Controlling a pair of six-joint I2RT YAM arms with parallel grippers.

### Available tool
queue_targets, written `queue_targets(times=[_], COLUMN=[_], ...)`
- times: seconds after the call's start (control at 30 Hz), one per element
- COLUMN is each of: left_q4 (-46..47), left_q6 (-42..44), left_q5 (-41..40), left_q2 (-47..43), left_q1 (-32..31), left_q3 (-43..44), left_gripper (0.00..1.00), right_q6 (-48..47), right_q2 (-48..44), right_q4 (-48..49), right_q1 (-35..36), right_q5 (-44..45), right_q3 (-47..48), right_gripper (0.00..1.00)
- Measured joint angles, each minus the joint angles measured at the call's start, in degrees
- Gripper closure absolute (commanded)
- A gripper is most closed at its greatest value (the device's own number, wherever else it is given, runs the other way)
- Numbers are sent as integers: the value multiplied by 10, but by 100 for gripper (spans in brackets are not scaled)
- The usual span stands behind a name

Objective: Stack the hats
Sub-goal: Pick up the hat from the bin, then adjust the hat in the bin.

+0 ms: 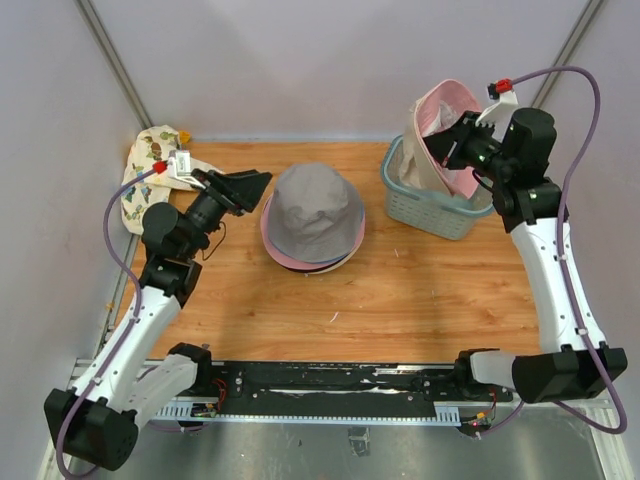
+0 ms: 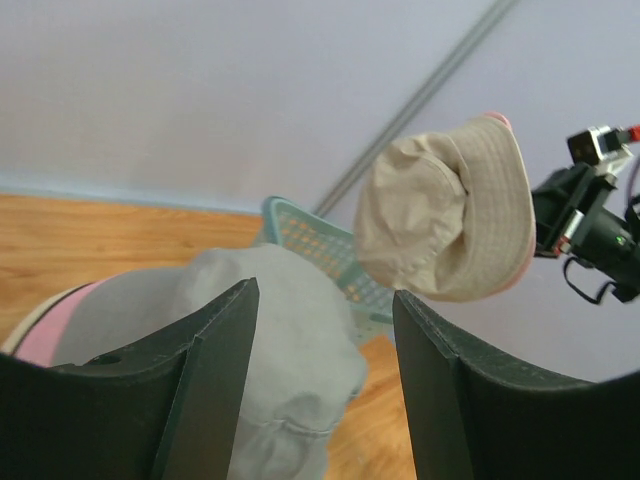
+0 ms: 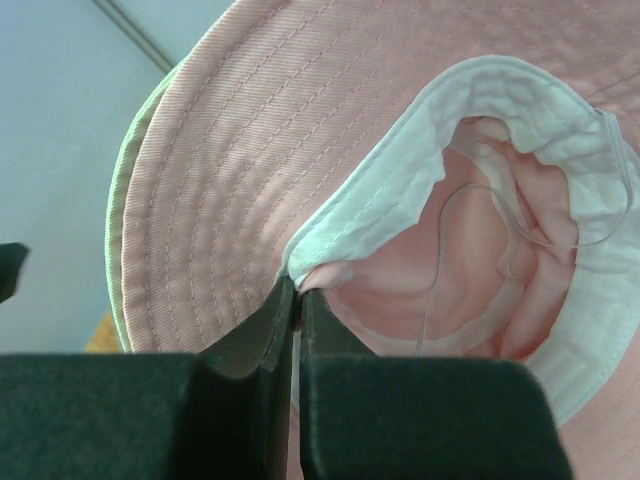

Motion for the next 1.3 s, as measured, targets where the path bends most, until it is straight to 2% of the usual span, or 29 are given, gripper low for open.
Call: queue_targets(times=[0.3,0.53,0.63,0.7,1.0,1.1,1.17,1.3], left_q4=[48,48,33,16,-39,-48,-49,-47], left_q6=[-2,30,62,89,203,237,264,311], left_q5=[99,122,117,104,-3,-53,-97,-168], left_q2=[68,113,136,151,185,194,198,202], left_q1=[-69,-143,-188,-216,-300,-326,-347,-383], left_q3=[64,137,170,193,230,235,235,235], left_gripper=[35,32,30,23,24,29,38,71], right_q6=[150,237,257,266,289,295,298,301], right_q2=[-68,-94,-97,-97,-97,-97,-97,-101], right_q4=[155,245,270,277,296,299,300,303], right_q1=[21,70,93,106,126,126,126,126], right_q5=[-91,-106,-104,-103,-94,-92,-93,-93], right_q3=[-79,-93,-93,-93,-93,-93,-93,-93], right_gripper=[99,99,100,100,99,99,99,99])
